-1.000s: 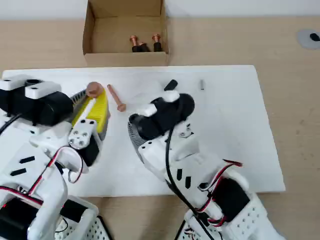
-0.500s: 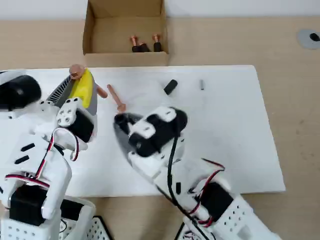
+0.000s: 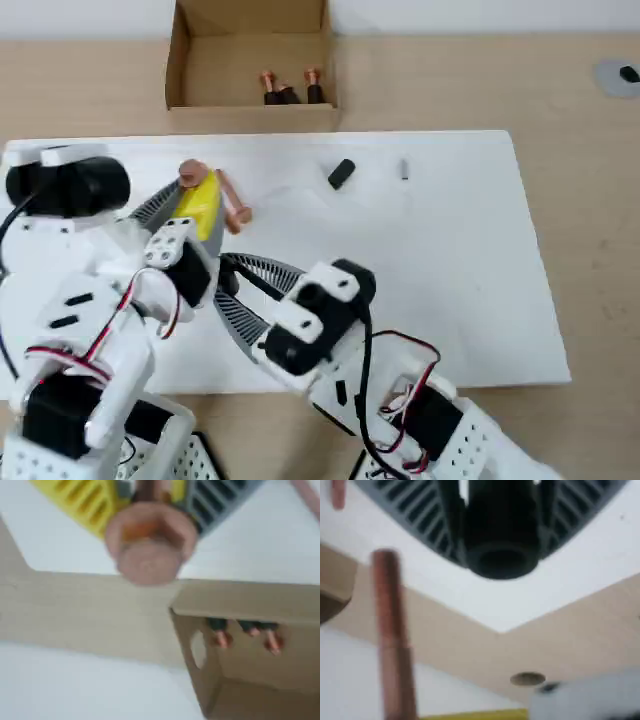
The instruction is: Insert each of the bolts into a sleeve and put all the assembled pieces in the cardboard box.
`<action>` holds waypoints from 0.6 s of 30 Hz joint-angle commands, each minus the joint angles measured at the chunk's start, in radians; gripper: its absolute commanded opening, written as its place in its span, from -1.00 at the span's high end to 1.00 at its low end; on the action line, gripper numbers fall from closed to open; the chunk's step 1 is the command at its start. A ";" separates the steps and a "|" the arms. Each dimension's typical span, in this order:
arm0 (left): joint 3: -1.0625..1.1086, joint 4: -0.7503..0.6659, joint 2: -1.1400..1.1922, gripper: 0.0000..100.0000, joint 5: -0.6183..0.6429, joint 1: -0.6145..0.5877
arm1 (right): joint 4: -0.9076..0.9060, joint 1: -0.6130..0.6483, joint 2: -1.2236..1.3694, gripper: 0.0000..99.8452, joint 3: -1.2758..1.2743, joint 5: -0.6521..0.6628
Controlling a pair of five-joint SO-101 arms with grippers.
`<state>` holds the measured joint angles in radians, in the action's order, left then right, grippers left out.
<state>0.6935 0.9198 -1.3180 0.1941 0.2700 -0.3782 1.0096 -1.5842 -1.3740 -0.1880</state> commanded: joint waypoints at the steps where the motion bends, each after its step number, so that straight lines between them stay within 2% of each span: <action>1: -0.017 0.025 -0.065 0.98 -0.058 -0.028 | 0.026 0.005 -0.024 0.98 0.004 0.021; 8: -0.115 0.138 -0.105 0.98 -0.075 -0.018 | 0.026 0.007 -0.018 0.98 -0.024 0.021; 14: -0.163 0.192 -0.105 0.98 -0.074 0.104 | 0.028 0.007 -0.018 0.98 -0.036 0.018; 18: -0.161 0.193 -0.105 0.98 -0.078 0.115 | 0.028 0.007 -0.018 0.98 -0.036 0.018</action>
<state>0.5877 1.1132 -1.4223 0.1250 0.3682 -0.3782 1.0096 -1.5873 -1.4139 -0.1757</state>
